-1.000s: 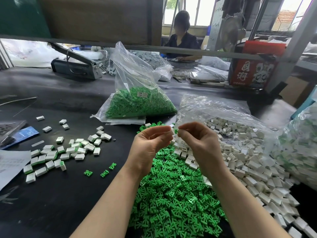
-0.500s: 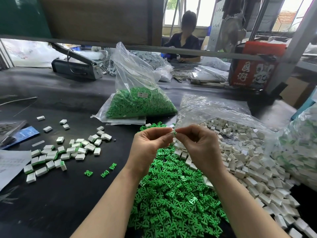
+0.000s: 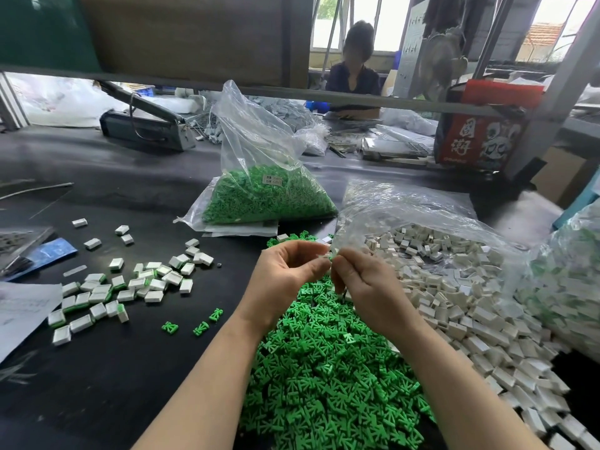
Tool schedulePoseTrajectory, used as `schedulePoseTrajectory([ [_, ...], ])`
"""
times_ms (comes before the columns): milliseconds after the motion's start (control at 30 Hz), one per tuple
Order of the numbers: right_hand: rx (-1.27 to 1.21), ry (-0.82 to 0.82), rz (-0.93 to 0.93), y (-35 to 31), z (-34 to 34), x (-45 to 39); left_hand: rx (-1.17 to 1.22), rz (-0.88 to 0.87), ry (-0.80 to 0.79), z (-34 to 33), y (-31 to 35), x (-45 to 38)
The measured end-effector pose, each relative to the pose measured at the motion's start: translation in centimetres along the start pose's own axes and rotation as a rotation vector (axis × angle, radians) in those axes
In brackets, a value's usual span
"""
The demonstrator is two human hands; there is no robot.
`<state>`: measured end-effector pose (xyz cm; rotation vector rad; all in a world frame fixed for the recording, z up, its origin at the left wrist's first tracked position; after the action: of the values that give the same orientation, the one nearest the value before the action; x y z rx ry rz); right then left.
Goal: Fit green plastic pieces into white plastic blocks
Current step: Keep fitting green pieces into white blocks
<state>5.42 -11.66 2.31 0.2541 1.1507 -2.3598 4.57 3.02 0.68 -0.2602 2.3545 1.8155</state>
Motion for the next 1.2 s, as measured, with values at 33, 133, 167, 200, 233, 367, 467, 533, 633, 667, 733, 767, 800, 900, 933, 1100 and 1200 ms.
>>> schedulePoseTrajectory([
  [33, 0.001, -0.007, 0.002, 0.0, 0.0, 0.0, -0.03, 0.03, -0.009, 0.0, -0.2, 0.0],
  [133, -0.084, -0.016, -0.031, 0.3, 0.0, 0.1, -0.127, 0.109, -0.074, -0.2, -0.7, 0.0],
  [167, -0.111, -0.022, -0.042, 0.4, 0.1, 0.1, -0.151, 0.126, -0.119, -0.6, -0.8, 0.0],
  [200, -0.126, -0.031, -0.053, 0.5, 0.0, 0.1, -0.16, 0.136, -0.165, -1.0, -0.9, 0.2],
  [233, -0.144, -0.041, -0.067, 0.6, 0.0, 0.0, -0.162, 0.137, -0.201, -1.5, -1.0, 0.4],
  [367, -0.269, -0.082, -0.125, 1.0, -0.2, -0.2, -0.184, 0.119, -0.224, -2.3, -1.2, 0.9],
  [467, -0.29, -0.135, -0.135, 1.1, -0.3, -0.2, -0.24, 0.103, -0.226, -2.1, -0.9, 1.1],
  [533, -0.291, -0.164, -0.145, 1.3, -0.3, -0.1, -0.252, 0.103, -0.25, -2.0, -0.6, 1.1],
  [633, -0.31, -0.206, -0.163, 1.6, -0.4, 0.0, -0.255, 0.126, -0.298, -2.1, -0.5, 1.2],
  [667, -0.315, -0.22, -0.164, 1.7, -0.4, 0.0, -0.262, 0.135, -0.31, -2.1, -0.5, 1.2],
  [733, -0.325, -0.241, -0.156, 1.8, -0.5, 0.1, -0.274, 0.146, -0.328, -2.0, -0.5, 1.1],
  [767, -0.331, -0.251, -0.149, 1.8, -0.5, 0.1, -0.268, 0.153, -0.336, -2.0, -0.5, 1.1],
  [800, -0.334, -0.263, -0.14, 1.9, -0.4, 0.1, -0.264, 0.162, -0.344, -1.9, -0.4, 1.1],
  [900, -0.307, -0.302, -0.12, 1.9, -0.4, 0.2, -0.261, 0.22, -0.363, -1.6, -0.7, 1.2],
  [933, -0.299, -0.315, -0.12, 1.9, -0.4, 0.2, -0.258, 0.245, -0.366, -1.4, -0.9, 1.2],
  [1100, -0.281, -0.366, -0.151, 2.0, -0.4, 0.4, -0.256, 0.294, -0.4, -1.3, -1.2, 1.2],
  [1200, -0.236, -0.383, -0.161, 2.0, -0.2, 0.4, -0.279, 0.302, -0.423, -1.4, -1.3, 1.4],
])
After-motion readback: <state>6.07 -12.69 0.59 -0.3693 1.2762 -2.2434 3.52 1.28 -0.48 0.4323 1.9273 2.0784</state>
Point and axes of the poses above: each hand's wrist, its own x-axis away from the middle knuckle, its own z-axis out of the back of the hand, y = z × x, the point moved 4 cm from there along -x, towards the middle knuckle, and after that the axes turned 8 degrees about x, right-handed, at the moved point
